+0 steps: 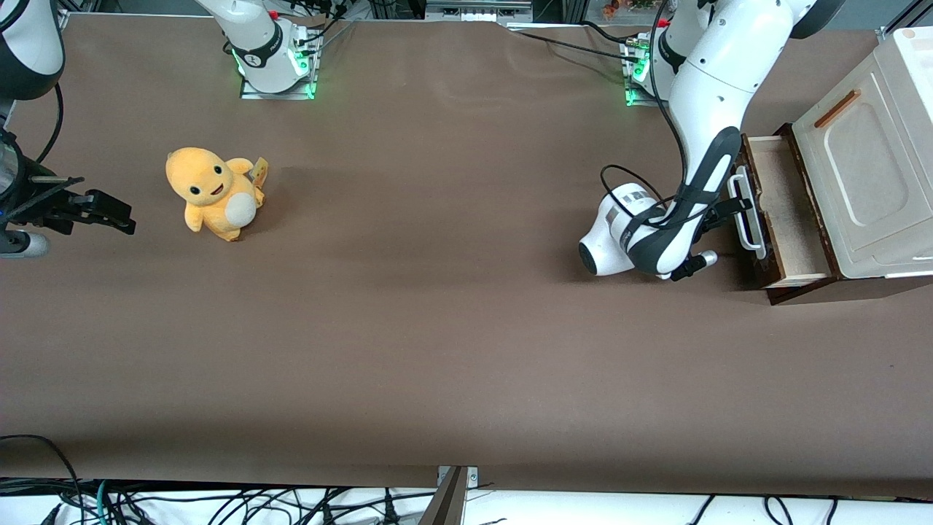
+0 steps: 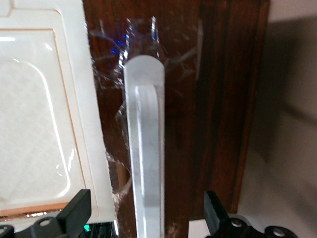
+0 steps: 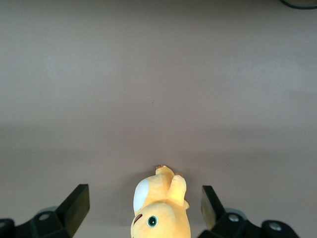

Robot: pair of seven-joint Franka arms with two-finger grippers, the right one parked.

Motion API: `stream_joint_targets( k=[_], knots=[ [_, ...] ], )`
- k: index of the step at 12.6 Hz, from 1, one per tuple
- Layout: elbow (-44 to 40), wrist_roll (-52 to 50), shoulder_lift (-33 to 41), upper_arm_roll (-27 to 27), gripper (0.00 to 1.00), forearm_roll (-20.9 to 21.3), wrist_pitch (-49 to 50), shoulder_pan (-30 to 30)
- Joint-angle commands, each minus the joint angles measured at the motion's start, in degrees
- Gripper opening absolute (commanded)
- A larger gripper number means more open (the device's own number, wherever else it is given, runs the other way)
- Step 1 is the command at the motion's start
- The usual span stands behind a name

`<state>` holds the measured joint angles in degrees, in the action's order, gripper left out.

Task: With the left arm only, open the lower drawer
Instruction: 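Pull the handle away from the cabinet with the left gripper, then open the left gripper and release the handle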

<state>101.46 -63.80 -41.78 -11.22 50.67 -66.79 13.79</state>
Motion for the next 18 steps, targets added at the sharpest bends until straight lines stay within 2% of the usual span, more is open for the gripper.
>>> stream_joint_targets(
  k=[1,4,8,18],
  knots=[
    [-8.1,5.7,-0.2,0.1,1.00,-5.8,1.1,0.3],
    [-13.5,13.3,0.3,0.1,1.00,-9.7,1.8,0.1],
    [-19.1,17.8,1.0,0.1,1.00,-13.1,4.4,0.5],
    [-29.6,22.5,0.7,-1.0,1.00,-14.5,6.3,0.2]
  ],
)
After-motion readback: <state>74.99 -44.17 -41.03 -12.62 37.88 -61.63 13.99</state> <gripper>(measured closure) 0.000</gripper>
